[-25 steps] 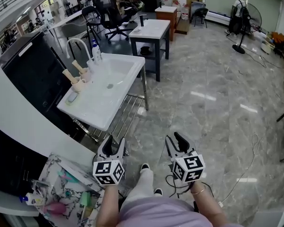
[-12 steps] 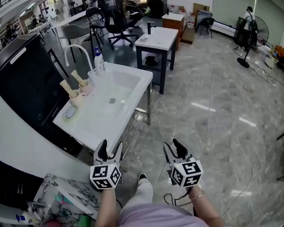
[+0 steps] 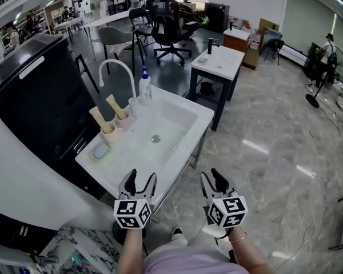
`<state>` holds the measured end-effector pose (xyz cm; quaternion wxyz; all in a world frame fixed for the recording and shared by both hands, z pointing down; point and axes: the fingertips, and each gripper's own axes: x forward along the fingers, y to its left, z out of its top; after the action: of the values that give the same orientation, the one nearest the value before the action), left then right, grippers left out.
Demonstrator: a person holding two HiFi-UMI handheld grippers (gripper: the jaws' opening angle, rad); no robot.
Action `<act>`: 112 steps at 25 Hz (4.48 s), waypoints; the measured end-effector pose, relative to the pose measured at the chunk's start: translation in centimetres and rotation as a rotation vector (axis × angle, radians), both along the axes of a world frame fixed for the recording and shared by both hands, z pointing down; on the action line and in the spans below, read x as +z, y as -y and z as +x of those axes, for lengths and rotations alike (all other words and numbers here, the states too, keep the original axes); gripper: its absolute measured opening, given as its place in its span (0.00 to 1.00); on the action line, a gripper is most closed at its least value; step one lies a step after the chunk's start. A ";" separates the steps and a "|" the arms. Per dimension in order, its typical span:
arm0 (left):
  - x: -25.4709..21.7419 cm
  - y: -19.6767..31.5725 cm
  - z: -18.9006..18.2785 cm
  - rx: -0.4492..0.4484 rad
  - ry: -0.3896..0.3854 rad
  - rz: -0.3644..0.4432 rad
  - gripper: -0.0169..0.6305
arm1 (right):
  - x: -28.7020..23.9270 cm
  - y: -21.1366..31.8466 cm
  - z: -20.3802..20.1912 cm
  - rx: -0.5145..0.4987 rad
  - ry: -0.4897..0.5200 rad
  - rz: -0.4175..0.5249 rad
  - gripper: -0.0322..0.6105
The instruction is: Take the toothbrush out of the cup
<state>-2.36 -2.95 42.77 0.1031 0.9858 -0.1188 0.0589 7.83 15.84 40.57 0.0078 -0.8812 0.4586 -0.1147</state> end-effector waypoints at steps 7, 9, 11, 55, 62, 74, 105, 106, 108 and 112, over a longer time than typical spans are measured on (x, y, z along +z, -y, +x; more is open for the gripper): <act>-0.1 5.7 0.9 -0.114 0.007 0.010 0.46 | 0.0 6.1 3.0 -0.087 -0.003 -0.005 0.28; 0.1 7.4 0.9 -0.157 0.011 0.014 0.46 | 0.0 8.0 3.8 -0.123 -0.004 -0.002 0.28; 0.2 8.9 0.9 -0.201 0.014 0.016 0.46 | 0.1 10.1 4.7 -0.162 -0.004 0.001 0.28; 2.1 33.8 7.5 -0.690 0.128 0.012 0.44 | 4.8 39.0 9.9 -0.841 0.131 -0.053 0.26; 3.7 36.7 9.0 -0.675 0.150 -0.034 0.43 | 5.0 39.9 10.7 -0.824 0.140 -0.055 0.26; 4.2 37.8 9.9 -0.691 0.166 -0.036 0.15 | 5.4 39.3 11.1 -0.803 0.154 -0.065 0.25; -9.8 22.6 -4.9 -0.912 -0.145 0.140 0.07 | 0.4 35.1 3.9 -0.976 0.127 0.048 0.23; -9.2 21.9 -5.3 -0.917 -0.134 0.124 0.07 | 0.3 34.9 3.6 -0.983 0.127 0.049 0.23; -7.9 20.7 -5.7 -0.924 -0.111 0.088 0.07 | 0.3 34.5 3.0 -0.997 0.125 0.052 0.23; -5.1 18.5 -6.1 -0.931 -0.069 0.020 0.07 | 0.1 33.6 2.1 -1.013 0.125 0.057 0.23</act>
<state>-8.45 -21.49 37.71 0.1129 0.8299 -0.5457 -0.0278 9.92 -17.76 40.68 0.0024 -0.5391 0.8299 -0.1439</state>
